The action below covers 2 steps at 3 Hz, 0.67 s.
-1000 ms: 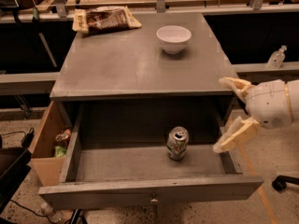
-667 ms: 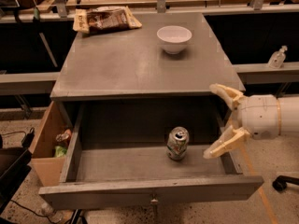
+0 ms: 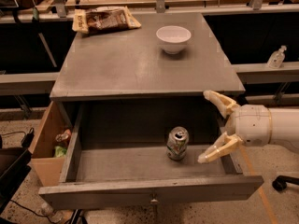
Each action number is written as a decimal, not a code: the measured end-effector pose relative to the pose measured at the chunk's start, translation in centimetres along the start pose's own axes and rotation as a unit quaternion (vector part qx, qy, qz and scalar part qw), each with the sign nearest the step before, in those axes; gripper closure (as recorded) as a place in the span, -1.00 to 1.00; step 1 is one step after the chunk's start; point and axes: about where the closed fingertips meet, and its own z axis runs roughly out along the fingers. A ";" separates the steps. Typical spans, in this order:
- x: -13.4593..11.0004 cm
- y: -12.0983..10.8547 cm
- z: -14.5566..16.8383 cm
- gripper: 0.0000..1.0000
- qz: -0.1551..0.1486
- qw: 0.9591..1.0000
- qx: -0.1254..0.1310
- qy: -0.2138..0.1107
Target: Pick 7up can from top drawer and place on counter
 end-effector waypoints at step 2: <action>6.1 -1.1 4.0 -1.00 0.036 0.999 -0.031 0.007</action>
Offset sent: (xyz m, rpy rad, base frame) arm 0.0485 0.0242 -0.1128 -0.0117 0.1453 0.0631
